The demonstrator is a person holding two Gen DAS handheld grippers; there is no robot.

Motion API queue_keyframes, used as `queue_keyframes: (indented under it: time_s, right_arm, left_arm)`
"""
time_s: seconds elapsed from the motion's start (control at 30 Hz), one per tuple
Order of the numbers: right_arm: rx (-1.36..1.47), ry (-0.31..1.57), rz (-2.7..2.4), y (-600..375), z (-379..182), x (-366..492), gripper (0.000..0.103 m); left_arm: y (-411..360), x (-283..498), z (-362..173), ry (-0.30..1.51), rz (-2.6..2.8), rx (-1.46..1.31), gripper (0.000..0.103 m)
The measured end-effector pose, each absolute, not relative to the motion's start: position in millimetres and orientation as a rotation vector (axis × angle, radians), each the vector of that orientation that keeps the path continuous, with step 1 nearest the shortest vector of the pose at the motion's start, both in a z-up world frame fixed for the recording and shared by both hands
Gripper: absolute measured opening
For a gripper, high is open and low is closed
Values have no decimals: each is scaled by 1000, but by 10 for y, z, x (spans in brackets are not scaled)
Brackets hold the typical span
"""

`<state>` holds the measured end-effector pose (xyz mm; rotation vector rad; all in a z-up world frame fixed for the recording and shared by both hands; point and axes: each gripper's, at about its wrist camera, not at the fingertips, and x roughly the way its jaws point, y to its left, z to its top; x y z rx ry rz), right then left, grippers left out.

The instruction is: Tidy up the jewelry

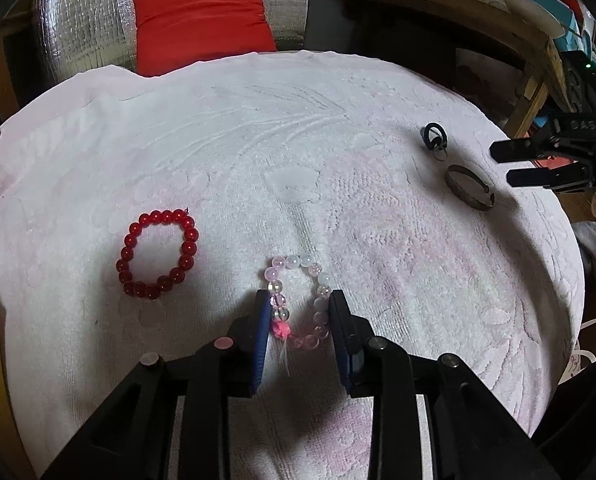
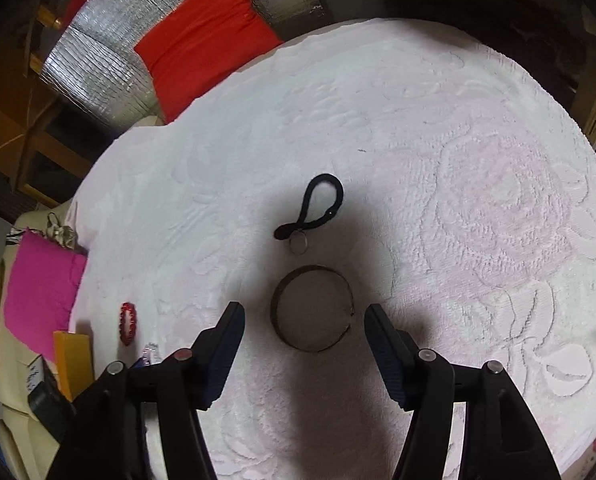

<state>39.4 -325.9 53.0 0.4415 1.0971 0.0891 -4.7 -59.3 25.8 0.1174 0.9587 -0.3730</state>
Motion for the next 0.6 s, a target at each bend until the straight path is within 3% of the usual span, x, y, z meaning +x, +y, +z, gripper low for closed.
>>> queue_keyframes:
  time_s: [0.3,0.6]
  right_arm:
    - [211,1144,19,-2886,300,582,69]
    - [96,1092,-39,-2664,181,663,72]
  left_arm:
    - [-636,-77,255,957,-389,120,45]
    - [-627,-82,252,955,-394,119,48]
